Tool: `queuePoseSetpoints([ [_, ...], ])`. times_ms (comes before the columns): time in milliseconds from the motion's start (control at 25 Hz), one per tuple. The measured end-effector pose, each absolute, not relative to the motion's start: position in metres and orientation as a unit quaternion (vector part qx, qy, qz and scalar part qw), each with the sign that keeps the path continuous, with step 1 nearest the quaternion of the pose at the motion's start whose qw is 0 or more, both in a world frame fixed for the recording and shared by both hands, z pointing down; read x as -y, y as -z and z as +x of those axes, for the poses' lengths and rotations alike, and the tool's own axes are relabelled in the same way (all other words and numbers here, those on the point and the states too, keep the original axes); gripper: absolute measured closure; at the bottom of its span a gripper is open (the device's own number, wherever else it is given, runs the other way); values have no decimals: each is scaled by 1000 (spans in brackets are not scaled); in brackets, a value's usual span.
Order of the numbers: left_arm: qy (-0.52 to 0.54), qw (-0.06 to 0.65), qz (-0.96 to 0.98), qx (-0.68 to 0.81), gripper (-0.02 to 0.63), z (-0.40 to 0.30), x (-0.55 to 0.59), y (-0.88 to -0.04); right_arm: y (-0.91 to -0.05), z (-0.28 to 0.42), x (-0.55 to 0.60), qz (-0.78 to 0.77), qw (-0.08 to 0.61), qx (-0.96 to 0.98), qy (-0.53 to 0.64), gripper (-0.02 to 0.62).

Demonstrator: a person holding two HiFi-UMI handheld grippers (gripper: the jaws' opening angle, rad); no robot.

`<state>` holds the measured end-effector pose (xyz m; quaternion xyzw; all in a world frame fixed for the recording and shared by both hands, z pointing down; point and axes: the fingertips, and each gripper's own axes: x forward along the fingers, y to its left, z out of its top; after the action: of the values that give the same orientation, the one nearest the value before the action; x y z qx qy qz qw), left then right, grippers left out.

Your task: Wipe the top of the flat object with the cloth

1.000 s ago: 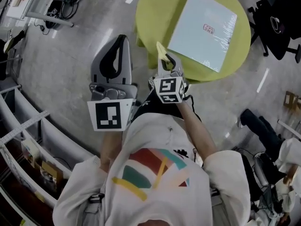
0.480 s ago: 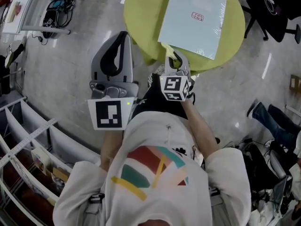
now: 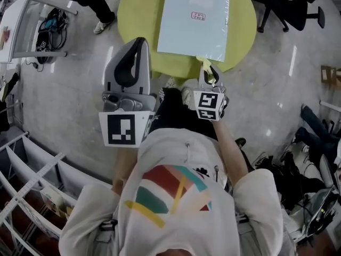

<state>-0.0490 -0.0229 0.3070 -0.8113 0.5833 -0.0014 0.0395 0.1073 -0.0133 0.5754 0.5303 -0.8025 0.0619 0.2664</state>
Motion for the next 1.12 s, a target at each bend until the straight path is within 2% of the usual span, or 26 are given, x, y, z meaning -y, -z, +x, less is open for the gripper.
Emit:
queuePoseSetpoints([
  [640,-3,19,-835,-550,589,-19,45,-317,-578,180,5,609,251,746,-101,569],
  [920,1,16,-842,-539,589,-10,54,-319,-535,180,4,582,186,786,-97,568],
  [1120,3,9,-841,-541,589,-12,62,-326,-494,211,62,578,98,804,-101,568],
])
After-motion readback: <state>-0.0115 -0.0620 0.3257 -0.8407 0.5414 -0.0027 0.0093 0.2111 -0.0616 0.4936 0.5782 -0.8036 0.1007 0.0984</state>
